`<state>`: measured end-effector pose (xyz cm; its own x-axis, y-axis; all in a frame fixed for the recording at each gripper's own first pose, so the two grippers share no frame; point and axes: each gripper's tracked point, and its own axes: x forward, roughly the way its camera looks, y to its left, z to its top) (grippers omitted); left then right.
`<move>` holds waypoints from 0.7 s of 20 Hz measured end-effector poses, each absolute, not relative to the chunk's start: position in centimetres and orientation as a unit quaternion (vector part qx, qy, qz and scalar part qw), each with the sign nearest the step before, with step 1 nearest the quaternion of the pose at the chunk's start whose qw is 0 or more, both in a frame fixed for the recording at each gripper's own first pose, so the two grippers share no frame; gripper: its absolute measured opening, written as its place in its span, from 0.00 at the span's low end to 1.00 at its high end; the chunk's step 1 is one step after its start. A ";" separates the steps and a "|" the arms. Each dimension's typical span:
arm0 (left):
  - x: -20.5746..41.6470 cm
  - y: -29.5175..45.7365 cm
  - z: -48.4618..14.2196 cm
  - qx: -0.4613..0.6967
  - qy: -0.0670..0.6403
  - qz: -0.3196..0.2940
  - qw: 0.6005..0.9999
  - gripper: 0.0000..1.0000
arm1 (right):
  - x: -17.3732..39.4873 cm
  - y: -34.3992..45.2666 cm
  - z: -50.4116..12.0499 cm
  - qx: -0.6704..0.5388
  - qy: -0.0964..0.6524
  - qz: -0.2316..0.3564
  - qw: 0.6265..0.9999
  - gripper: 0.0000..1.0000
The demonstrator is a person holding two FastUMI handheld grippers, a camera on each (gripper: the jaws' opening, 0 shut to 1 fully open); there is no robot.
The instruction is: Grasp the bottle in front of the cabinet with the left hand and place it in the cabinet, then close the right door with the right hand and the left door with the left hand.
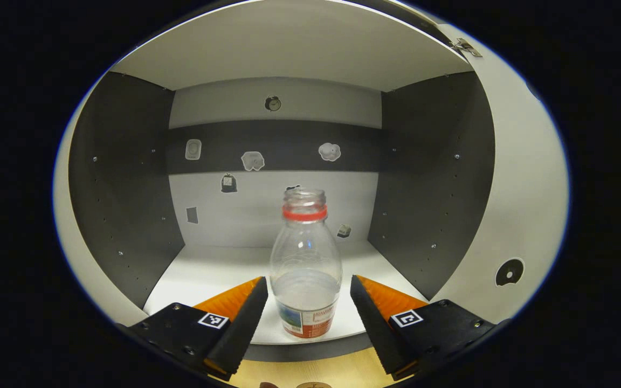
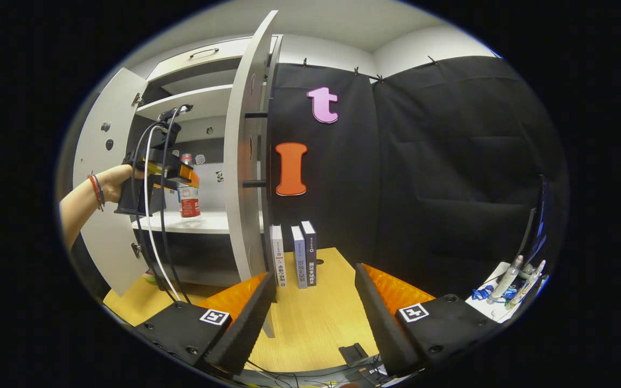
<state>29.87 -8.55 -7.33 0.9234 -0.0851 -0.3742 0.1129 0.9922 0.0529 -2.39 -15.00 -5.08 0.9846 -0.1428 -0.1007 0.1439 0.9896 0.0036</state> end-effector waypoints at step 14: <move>20.4 -8.5 -1.0 0.026 0.118 -0.073 0.990 0.94 | -1.1 -14.6 -3.6 -0.003 0.038 -0.049 0.998 0.98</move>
<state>20.38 -8.50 -1.03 0.9612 -0.1386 -0.2384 0.1508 0.9880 0.0336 -1.15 -14.59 -3.64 0.9923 -0.0986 -0.0747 0.0981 0.9951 -0.0097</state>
